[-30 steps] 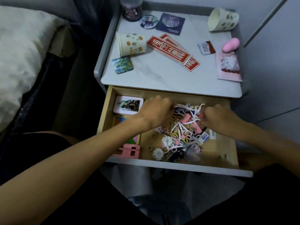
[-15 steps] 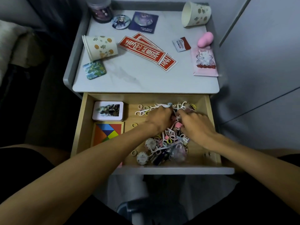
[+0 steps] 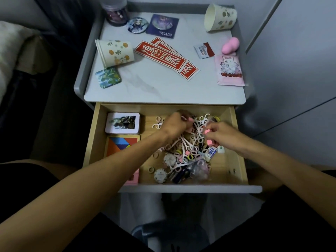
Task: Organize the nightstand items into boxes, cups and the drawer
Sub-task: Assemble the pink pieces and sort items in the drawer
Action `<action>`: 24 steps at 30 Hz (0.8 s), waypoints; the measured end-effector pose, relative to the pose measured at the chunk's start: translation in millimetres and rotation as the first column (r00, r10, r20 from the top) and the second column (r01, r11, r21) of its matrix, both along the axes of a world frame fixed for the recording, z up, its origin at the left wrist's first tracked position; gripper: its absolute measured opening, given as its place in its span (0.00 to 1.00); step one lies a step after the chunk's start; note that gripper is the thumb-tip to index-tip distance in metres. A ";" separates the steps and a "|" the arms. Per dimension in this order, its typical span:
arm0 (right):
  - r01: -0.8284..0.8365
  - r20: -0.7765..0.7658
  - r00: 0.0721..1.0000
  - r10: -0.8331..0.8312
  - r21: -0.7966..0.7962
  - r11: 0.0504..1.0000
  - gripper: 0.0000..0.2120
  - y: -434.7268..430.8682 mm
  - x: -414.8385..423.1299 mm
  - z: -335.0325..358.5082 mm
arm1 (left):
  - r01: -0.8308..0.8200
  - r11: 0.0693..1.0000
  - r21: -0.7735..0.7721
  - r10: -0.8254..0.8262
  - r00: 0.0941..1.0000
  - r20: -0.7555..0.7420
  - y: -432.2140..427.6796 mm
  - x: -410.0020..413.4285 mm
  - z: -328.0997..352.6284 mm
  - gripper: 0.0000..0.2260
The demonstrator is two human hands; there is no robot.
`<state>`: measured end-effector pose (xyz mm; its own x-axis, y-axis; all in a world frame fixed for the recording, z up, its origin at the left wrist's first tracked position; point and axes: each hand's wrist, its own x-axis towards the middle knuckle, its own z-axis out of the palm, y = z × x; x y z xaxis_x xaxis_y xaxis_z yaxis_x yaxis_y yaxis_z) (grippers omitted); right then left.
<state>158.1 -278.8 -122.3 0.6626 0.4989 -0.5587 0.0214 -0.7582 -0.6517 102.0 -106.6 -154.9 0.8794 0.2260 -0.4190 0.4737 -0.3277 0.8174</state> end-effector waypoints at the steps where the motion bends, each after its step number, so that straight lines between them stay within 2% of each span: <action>1: -0.029 -0.005 1.000 0.029 -0.005 1.000 0.07 1.9 -0.2 0.8 | -0.058 0.992 -0.111 0.059 0.998 0.002 5.0 -3.1 3.8 0.05; 4: -0.191 0.054 0.980 0.192 -0.032 0.981 0.13 8.6 -6.1 -0.7 | -0.193 0.905 -0.378 0.189 0.981 -0.049 19.4 -13.6 15.5 0.07; 6: -0.384 0.164 0.901 0.403 -0.137 0.913 0.12 14.4 -14.0 -6.3 | -0.240 0.837 -0.492 0.219 0.970 -0.101 29.1 -24.7 23.3 0.11; 10: -0.576 0.152 0.769 0.621 -0.257 0.776 0.09 22.6 -28.0 -26.6 | -0.224 0.790 -0.571 0.189 0.975 -0.120 49.4 -51.8 35.6 0.12; 14: -0.626 0.155 0.699 0.698 -0.341 0.702 0.16 27.7 -29.8 -34.9 | -0.301 0.729 -0.615 0.251 0.953 -0.169 57.0 -68.5 43.6 0.04; 16: -0.650 0.178 0.657 0.733 -0.359 0.670 0.18 29.4 -30.9 -34.3 | -0.312 0.706 -0.636 0.259 0.949 -0.179 56.5 -73.1 45.4 0.04; 21: -0.693 0.341 0.502 0.795 -0.390 0.606 0.21 27.5 -33.5 -37.0 | -0.240 0.789 -0.565 0.206 0.971 -0.123 48.0 -75.3 49.5 0.08; 23: -0.693 0.394 0.440 0.807 -0.423 0.584 0.18 26.9 -34.2 -37.7 | -0.213 0.866 -0.452 0.183 0.977 -0.110 50.4 -76.7 48.3 0.08; 24: -0.688 0.409 0.421 0.810 -0.439 0.579 0.16 26.8 -34.8 -38.2 | -0.189 0.922 -0.339 0.162 0.981 -0.107 53.7 -78.7 45.0 0.08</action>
<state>123.3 -252.1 -160.5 0.2664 0.8791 -0.3953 0.9160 -0.3585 -0.1801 23.2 -52.8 -109.9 0.8019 0.2025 -0.5621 0.5621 0.0629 0.8246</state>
